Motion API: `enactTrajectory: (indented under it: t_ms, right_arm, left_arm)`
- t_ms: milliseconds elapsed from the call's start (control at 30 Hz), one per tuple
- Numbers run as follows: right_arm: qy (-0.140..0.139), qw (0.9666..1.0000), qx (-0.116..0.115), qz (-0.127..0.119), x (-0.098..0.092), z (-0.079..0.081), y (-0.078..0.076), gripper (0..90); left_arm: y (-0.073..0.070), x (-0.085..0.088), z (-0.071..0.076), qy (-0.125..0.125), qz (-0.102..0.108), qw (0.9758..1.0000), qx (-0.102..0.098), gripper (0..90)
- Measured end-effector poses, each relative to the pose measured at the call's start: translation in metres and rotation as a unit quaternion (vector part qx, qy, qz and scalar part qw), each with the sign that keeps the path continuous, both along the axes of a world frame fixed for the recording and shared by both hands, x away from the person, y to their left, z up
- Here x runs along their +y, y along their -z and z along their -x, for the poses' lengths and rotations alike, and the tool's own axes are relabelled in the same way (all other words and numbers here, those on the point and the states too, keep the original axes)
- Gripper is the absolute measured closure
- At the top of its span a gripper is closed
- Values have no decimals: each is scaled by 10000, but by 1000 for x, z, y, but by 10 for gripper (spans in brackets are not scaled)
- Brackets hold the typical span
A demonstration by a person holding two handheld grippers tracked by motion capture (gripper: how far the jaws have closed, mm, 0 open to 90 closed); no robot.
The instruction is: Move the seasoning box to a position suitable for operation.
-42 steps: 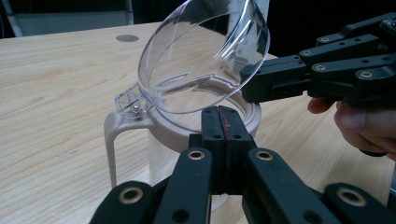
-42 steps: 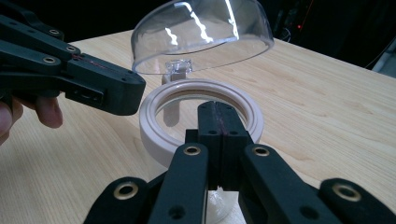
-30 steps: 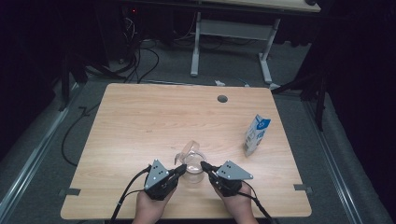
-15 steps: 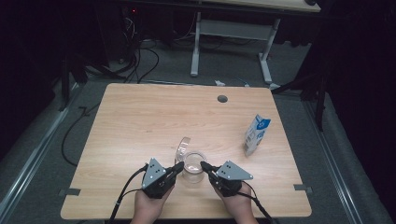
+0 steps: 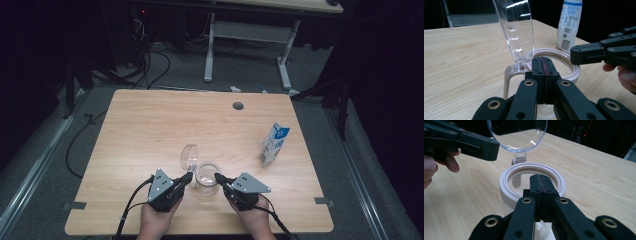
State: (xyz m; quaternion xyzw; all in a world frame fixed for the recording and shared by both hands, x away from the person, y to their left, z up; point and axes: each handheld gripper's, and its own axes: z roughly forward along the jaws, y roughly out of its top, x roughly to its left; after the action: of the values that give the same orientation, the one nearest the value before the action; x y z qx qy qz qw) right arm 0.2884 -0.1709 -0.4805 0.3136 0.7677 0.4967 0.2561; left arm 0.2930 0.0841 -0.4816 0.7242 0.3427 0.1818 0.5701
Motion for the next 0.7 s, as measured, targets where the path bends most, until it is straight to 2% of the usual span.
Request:
enactTrajectory:
  t_ms: [400,567,700]
  right_arm:
    - [85,10000,-25,-33,-6,1,-4,882]
    - [127,9999,-16,-98,-10,1,-5,863]
    - [245,9996,-4,-138,-16,0,-6,849]
  left_arm:
    - [11,11,2,-45,-59,9999,114,893]
    - [16,21,0,-109,-125,9997,156,877]
    - [21,33,-3,-166,-287,9992,202,863]
